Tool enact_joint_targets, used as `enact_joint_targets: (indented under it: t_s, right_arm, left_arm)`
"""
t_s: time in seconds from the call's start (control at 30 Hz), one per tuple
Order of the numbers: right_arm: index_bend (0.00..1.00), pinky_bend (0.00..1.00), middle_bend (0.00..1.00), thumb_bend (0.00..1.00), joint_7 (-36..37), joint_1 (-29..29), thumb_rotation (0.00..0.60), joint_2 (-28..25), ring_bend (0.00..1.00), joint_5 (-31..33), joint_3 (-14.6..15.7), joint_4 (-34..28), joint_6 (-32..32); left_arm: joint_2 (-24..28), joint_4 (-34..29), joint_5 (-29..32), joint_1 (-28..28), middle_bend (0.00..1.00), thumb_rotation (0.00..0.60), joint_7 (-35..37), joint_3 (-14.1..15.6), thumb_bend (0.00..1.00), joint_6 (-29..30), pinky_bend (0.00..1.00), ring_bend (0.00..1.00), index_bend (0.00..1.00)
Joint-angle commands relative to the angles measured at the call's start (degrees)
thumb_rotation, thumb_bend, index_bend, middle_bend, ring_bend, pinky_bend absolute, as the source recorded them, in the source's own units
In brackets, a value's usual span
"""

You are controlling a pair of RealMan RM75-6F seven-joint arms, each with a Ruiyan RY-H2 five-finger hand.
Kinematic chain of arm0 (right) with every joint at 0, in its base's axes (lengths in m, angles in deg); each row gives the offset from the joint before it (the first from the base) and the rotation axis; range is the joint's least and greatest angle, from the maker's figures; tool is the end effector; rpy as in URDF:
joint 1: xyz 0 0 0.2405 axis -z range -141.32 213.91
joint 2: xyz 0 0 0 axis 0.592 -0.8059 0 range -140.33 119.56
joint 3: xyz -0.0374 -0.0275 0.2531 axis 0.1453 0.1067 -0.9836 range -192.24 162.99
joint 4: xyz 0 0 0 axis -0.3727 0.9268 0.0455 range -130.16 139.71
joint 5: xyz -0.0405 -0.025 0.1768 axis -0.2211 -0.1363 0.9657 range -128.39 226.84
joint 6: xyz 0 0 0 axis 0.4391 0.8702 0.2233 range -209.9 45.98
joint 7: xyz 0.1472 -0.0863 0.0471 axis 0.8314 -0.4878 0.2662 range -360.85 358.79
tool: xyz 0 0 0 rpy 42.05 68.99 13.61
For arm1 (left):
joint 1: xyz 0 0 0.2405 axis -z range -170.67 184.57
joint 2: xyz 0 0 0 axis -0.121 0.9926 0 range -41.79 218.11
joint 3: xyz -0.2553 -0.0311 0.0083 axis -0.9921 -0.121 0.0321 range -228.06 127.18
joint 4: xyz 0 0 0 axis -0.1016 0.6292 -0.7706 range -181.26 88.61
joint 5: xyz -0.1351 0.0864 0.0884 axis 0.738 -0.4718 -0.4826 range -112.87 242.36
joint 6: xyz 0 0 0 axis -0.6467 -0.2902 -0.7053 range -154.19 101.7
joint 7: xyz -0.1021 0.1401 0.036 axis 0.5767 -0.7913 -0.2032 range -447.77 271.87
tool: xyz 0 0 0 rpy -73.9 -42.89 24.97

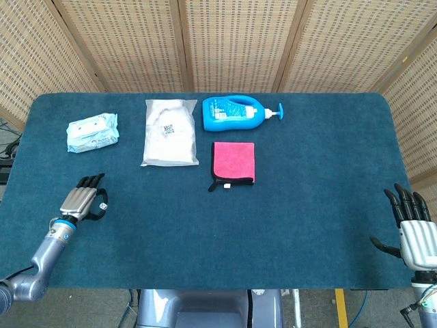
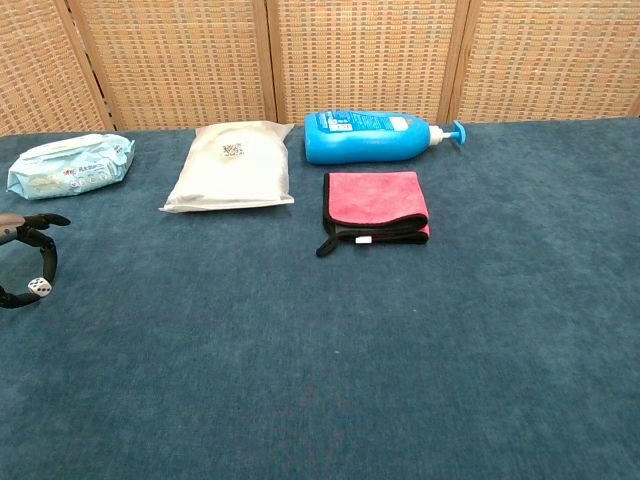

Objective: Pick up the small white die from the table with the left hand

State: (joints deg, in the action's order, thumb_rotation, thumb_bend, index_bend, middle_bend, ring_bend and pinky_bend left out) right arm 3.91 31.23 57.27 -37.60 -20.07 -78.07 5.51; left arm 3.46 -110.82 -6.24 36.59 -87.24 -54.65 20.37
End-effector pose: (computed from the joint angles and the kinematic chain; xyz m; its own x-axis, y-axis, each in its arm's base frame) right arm -0.3154 -0.2224 0.1933 0.4064 0.0922 0.9091 -0.9121 -0.0184 0.4096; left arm -0.3196 0.3431 0.0336 0.4421 0.4251 0.7898 0.8888 -0.0891 -0.4495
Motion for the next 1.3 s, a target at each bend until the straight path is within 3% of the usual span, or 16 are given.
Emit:
enact_joint_targets:
  t_s: [0.03,0.4,0.77,0.97,1.1,1.17,1.3]
  right_arm:
    - [0.0,0.0,0.0,0.0,0.02,0.0,0.6,0.0,0.0,-0.01,0.0,0.01,0.03]
    - [0.0,0.0,0.0,0.0,0.34,0.09,0.6,-0.16,0.0,0.08,-0.05,-0.15,0.15]
    - [0.0,0.0,0.0,0.0,0.96,0.29,0.6,-0.43,0.0,-0.07,-0.07,-0.25,0.6]
    - [0.0,0.0,0.0,0.0,1.32,0.28,0.6,-0.5,0.0,0.07,-0.14,-0.12,0.5]
    - [0.0,0.0,0.0,0.0,1.43,0.26,0.6,-0.52,0.0,0.15,-0.17,-0.11,0.41]
    - [0.0,0.0,0.0,0.0,1.45,0.26,0.6,-0.52,0.0,0.15,-0.19,-0.13,0.44]
    - [0.0,0.0,0.0,0.0,1.45,0.23,0.6,-0.56,0.0,0.28,-0.22,-0.2,0.3]
  left_arm:
    - [0.02,0.07,0.12,-0.01,0.0,0.6,-0.28,0.06,0.35,0.01,0.0,0.0,0.54]
    - [2.89,-4.09,-0.5,-0.4,0.0,0.6,0.87,-1.24,0.36,3.12,0.0,0.0,0.56]
    - [17.44,-25.52,-2.78,-0.23,0.0,0.6,1.92,-8.32,0.35,12.82,0.0,0.0,0.56]
    - [22.01,-32.95,-0.41,1.64,0.0,0.6,-1.58,-11.72,0.35,13.34,0.0,0.0,0.56]
    - [22.73,-35.38,1.96,2.55,0.0,0.6,-3.97,-12.49,0.34,13.19,0.0,0.0,0.55]
    - [22.75,-36.15,2.73,2.98,0.0,0.6,-4.89,-12.61,0.31,13.16,0.0,0.0,0.46]
    - [23.03,-37.29,3.92,3.52,0.0,0.6,-5.14,-12.46,0.25,12.57,0.0,0.0,0.13]
